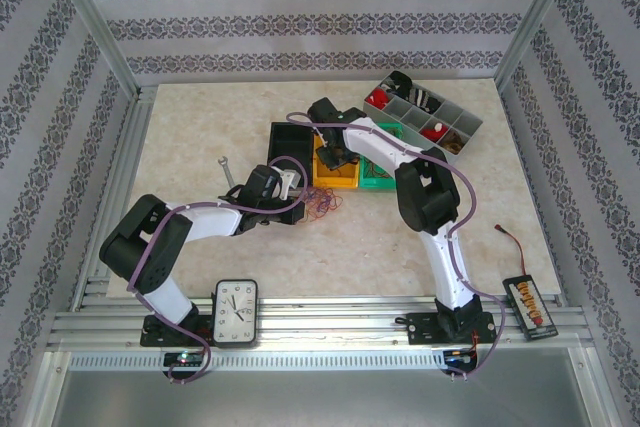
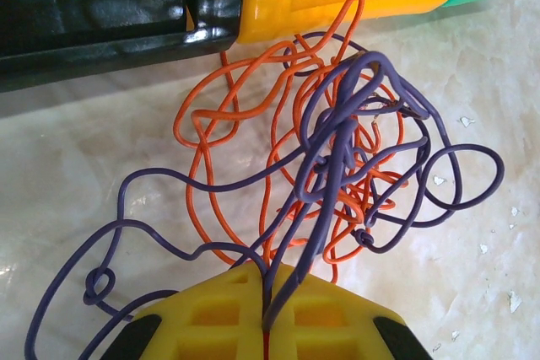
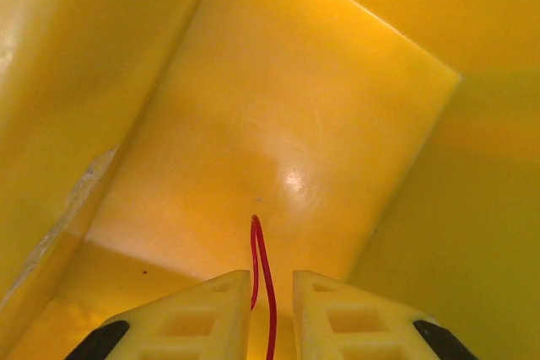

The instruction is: Untangle the cables

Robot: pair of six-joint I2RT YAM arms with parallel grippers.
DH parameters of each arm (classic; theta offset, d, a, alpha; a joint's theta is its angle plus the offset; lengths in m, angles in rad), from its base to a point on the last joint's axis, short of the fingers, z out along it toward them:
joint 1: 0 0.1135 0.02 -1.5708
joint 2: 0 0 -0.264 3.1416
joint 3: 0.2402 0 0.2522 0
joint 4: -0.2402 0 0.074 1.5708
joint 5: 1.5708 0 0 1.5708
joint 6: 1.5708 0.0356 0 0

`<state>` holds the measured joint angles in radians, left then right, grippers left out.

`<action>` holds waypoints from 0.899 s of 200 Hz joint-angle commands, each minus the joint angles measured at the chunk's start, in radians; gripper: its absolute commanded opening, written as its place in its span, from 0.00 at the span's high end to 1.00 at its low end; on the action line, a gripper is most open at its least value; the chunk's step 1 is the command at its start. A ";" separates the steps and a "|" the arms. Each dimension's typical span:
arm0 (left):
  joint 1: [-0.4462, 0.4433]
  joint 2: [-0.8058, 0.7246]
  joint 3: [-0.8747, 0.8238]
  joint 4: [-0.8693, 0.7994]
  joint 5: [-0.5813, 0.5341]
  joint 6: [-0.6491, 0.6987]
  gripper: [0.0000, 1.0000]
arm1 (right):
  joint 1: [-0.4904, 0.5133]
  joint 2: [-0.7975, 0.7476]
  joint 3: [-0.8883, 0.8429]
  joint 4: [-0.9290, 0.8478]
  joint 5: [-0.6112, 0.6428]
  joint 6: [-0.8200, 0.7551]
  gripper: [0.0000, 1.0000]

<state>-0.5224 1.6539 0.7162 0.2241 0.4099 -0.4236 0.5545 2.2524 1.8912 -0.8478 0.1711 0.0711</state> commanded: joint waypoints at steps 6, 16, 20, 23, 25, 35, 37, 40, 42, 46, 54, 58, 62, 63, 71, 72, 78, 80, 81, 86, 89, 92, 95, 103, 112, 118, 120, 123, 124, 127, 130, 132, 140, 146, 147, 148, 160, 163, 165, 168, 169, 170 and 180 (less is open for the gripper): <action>0.001 -0.006 0.012 -0.018 -0.003 0.008 1.00 | 0.010 0.015 -0.007 -0.003 -0.013 0.002 0.79; 0.001 -0.006 0.012 -0.019 -0.002 0.008 1.00 | 0.010 0.013 -0.012 0.003 -0.019 0.004 0.79; 0.001 -0.006 0.012 -0.018 -0.003 0.007 1.00 | 0.009 0.015 -0.015 0.004 -0.021 0.004 0.79; 0.000 -0.006 0.012 -0.018 -0.003 0.007 1.00 | 0.010 0.016 -0.016 0.005 -0.022 0.005 0.79; 0.001 -0.006 0.012 -0.018 -0.003 0.008 1.00 | 0.010 0.016 -0.015 0.005 -0.023 0.006 0.79; 0.001 -0.006 0.013 -0.020 -0.003 0.007 1.00 | 0.010 0.018 -0.020 0.006 -0.025 0.009 0.79; 0.001 -0.007 0.014 -0.020 -0.003 0.006 1.00 | 0.008 0.018 -0.020 0.007 -0.026 0.009 0.79; 0.000 -0.008 0.014 -0.020 -0.003 0.009 1.00 | 0.008 0.019 -0.022 0.007 -0.028 0.011 0.79; 0.000 -0.009 0.014 -0.021 -0.003 0.009 1.00 | 0.008 0.019 -0.024 0.009 -0.028 0.012 0.79; 0.000 -0.009 0.014 -0.021 -0.003 0.008 1.00 | 0.008 0.018 -0.027 0.010 -0.030 0.015 0.79; 0.001 -0.009 0.013 -0.021 -0.002 0.009 1.00 | 0.007 0.019 -0.032 0.016 -0.040 0.019 0.79; 0.001 -0.009 0.014 -0.022 -0.003 0.009 1.00 | 0.006 0.019 -0.035 0.019 -0.044 0.021 0.79; 0.001 -0.009 0.013 -0.023 -0.004 0.008 1.00 | 0.004 0.019 -0.036 0.020 -0.047 0.023 0.79; 0.000 -0.009 0.013 -0.023 -0.005 0.009 1.00 | 0.003 0.019 -0.038 0.021 -0.048 0.023 0.79; 0.001 -0.009 0.013 -0.023 -0.004 0.008 1.00 | 0.004 0.019 -0.042 0.025 -0.049 0.027 0.79; 0.001 -0.010 0.013 -0.023 -0.003 0.009 1.00 | 0.004 0.018 -0.042 0.025 -0.049 0.027 0.79; 0.000 -0.010 0.014 -0.025 -0.004 0.009 1.00 | 0.002 0.018 -0.047 0.030 -0.051 0.028 0.79; 0.001 -0.010 0.013 -0.025 -0.003 0.009 1.00 | 0.002 0.017 -0.048 0.031 -0.052 0.028 0.79; 0.001 -0.009 0.013 -0.024 -0.003 0.009 1.00 | 0.002 0.017 -0.049 0.032 -0.053 0.029 0.79; 0.001 -0.011 0.014 -0.025 -0.003 0.009 1.00 | 0.001 0.015 -0.053 0.035 -0.054 0.030 0.80; 0.000 -0.010 0.014 -0.026 -0.004 0.009 1.00 | 0.002 0.013 -0.053 0.037 -0.054 0.032 0.80; 0.001 -0.011 0.014 -0.026 -0.004 0.008 1.00 | 0.003 0.013 -0.055 0.038 -0.055 0.032 0.81; 0.001 -0.011 0.014 -0.026 -0.004 0.009 1.00 | 0.001 0.012 -0.055 0.038 -0.056 0.032 0.81; 0.001 -0.010 0.015 -0.026 -0.005 0.009 1.00 | 0.001 0.009 -0.058 0.042 -0.056 0.034 0.85; 0.000 -0.009 0.014 -0.026 -0.004 0.009 1.00 | -0.001 -0.001 -0.065 0.052 -0.056 0.036 0.88; 0.001 -0.008 0.017 -0.028 -0.004 0.009 1.00 | -0.003 -0.010 -0.071 0.060 -0.059 0.037 0.90; 0.000 -0.008 0.017 -0.028 -0.004 0.009 1.00 | -0.004 -0.012 -0.074 0.064 -0.059 0.038 0.91; 0.001 -0.007 0.018 -0.029 -0.004 0.009 1.00 | -0.005 -0.018 -0.077 0.069 -0.063 0.040 0.92; 0.001 -0.007 0.018 -0.029 -0.003 0.009 1.00 | -0.005 -0.020 -0.078 0.069 -0.063 0.040 0.92; 0.001 -0.006 0.018 -0.029 -0.003 0.008 1.00 | -0.006 -0.026 -0.081 0.075 -0.064 0.043 0.93; 0.000 -0.006 0.019 -0.029 -0.003 0.008 1.00 | -0.009 -0.032 -0.082 0.078 -0.065 0.046 0.94; 0.001 -0.005 0.019 -0.029 -0.003 0.009 1.00 | -0.010 -0.036 -0.083 0.080 -0.065 0.050 0.94; 0.001 -0.003 0.022 -0.032 -0.003 0.009 1.00 | -0.014 -0.055 -0.090 0.091 -0.069 0.058 0.96; 0.001 0.000 0.024 -0.032 -0.003 0.007 1.00 | -0.018 -0.072 -0.096 0.103 -0.076 0.067 0.97; 0.000 0.000 0.024 -0.033 -0.003 0.008 1.00 | -0.019 -0.075 -0.098 0.106 -0.077 0.068 0.97; 0.000 0.000 0.024 -0.034 -0.002 0.007 1.00 | -0.020 -0.077 -0.100 0.108 -0.079 0.070 0.97; 0.001 0.006 0.028 -0.037 -0.002 0.007 1.00 | -0.033 -0.119 -0.122 0.140 -0.099 0.091 0.97; 0.001 0.008 0.030 -0.038 -0.001 0.006 1.00 | -0.035 -0.128 -0.127 0.149 -0.105 0.096 0.98; 0.001 0.009 0.031 -0.040 0.000 0.008 1.00 | -0.039 -0.135 -0.131 0.153 -0.108 0.099 0.98; 0.000 0.010 0.032 -0.040 0.001 0.008 1.00 | -0.045 -0.145 -0.136 0.161 -0.114 0.106 0.98; 0.000 0.010 0.032 -0.039 0.002 0.008 1.00 | -0.047 -0.148 -0.137 0.163 -0.117 0.109 0.98; 0.001 0.011 0.032 -0.039 0.002 0.009 1.00 | -0.048 -0.152 -0.139 0.166 -0.119 0.111 0.98; 0.001 0.015 0.037 -0.043 0.004 0.008 1.00 | -0.068 -0.188 -0.160 0.191 -0.146 0.137 0.97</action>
<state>-0.5224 1.6550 0.7212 0.2131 0.4099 -0.4236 0.5316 2.1899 1.7634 -0.7341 0.0845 0.1364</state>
